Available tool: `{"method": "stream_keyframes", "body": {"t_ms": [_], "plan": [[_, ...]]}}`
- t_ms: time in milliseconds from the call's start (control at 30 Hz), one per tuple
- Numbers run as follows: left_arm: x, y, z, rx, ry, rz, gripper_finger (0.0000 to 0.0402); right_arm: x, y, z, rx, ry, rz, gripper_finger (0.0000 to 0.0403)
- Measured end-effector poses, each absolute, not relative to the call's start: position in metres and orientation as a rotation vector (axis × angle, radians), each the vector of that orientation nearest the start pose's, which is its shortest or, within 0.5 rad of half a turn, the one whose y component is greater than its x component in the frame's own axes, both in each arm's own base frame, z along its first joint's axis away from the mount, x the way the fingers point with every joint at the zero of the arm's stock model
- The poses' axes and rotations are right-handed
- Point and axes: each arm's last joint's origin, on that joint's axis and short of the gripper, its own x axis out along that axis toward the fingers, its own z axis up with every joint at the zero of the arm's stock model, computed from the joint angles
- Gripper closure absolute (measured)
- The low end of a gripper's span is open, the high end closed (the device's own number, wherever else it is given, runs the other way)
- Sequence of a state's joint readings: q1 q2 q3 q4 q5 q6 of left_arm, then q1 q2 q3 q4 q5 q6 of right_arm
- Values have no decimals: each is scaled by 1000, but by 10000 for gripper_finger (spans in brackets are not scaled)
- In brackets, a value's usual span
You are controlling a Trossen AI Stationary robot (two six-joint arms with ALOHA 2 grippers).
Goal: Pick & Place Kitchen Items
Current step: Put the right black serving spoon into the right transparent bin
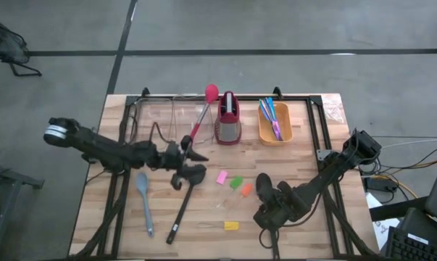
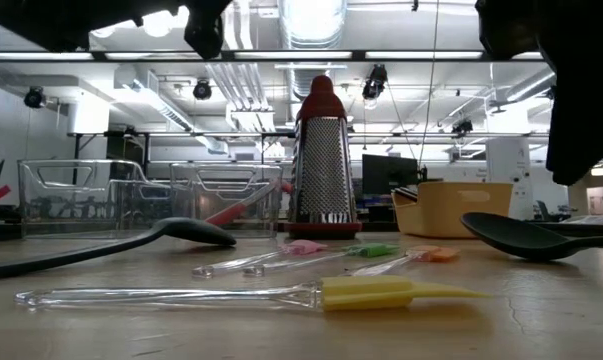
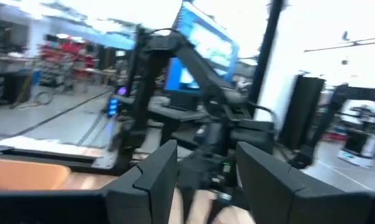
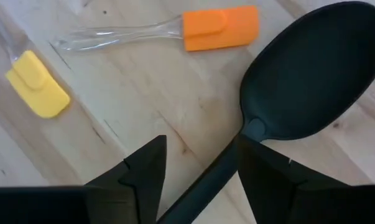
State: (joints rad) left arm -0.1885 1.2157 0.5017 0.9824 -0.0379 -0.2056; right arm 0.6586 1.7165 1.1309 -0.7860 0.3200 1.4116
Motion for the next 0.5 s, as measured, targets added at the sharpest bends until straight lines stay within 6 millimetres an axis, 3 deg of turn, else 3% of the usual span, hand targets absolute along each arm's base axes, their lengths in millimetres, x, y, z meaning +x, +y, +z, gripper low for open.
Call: {"method": "stream_keyframes", "body": {"t_ms": [167,500], "plan": [[242,-51,257,-238,-270,-205,229,251,184,183,630,1162,-601,218],[244,-54,258,-244,-255,-235,231,248,184,156,663,1221,-713,214]]}}
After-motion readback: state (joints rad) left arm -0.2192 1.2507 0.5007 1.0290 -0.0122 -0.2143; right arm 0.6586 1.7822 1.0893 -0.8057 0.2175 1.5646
